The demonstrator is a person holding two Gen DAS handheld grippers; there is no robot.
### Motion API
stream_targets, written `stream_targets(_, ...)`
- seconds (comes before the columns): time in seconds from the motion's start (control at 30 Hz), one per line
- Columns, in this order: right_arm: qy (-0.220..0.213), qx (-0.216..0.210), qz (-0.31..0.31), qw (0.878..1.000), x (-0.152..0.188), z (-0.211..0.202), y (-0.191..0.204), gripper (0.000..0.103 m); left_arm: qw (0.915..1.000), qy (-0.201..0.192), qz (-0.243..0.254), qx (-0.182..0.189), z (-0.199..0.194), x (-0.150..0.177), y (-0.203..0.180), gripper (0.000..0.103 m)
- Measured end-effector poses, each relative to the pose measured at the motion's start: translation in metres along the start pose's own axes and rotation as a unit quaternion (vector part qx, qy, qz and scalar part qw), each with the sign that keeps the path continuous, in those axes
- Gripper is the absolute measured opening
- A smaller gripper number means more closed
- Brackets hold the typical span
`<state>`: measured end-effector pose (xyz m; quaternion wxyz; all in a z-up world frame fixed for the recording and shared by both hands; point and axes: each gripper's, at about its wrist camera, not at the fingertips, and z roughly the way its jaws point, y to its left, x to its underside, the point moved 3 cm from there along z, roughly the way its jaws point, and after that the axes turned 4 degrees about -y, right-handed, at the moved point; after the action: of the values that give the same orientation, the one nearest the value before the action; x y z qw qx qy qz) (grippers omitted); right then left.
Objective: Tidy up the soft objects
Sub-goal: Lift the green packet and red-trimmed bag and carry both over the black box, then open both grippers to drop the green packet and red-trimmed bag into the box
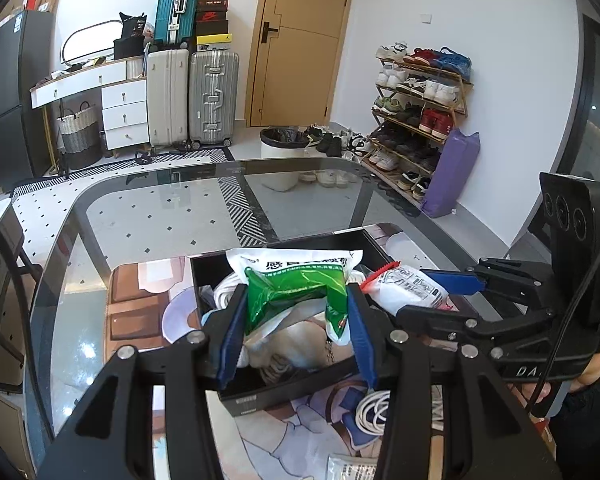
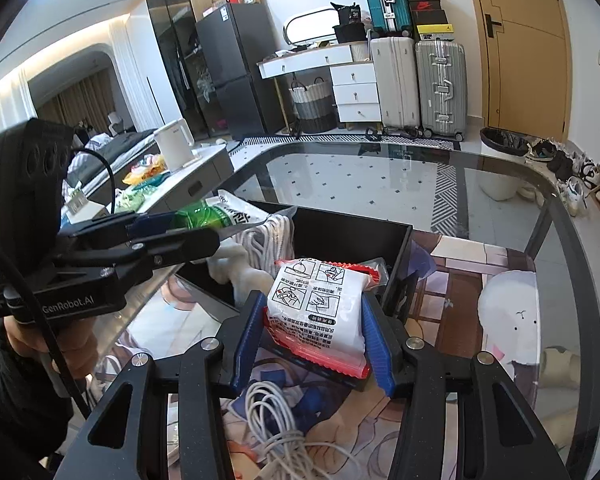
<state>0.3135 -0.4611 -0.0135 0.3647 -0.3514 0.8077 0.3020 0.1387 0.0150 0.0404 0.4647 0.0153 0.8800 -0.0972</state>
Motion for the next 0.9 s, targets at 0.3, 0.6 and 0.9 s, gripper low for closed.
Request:
stream_targets(0.3, 0.013, 0.037, -0.056, 0.998, -0.005, 0.020, 0.009, 0.048, 0.9999, 0.013, 0.008, -0.004, 0.024, -0.002, -0.005, 0.046)
stream_targets(0.6, 0.017, 0.042, -0.066, 0.997, -0.006, 0.033, 0.003, 0.048, 0.9996, 0.024, 0.012, -0.011, 0.042, -0.005, -0.012, 0.046)
stream_targets(0.9, 0.010, 0.047, -0.086, 0.995, -0.007, 0.038, 0.005, 0.055, 0.9989, 0.038, 0.021, -0.019, 0.056, -0.004, -0.015, 0.048)
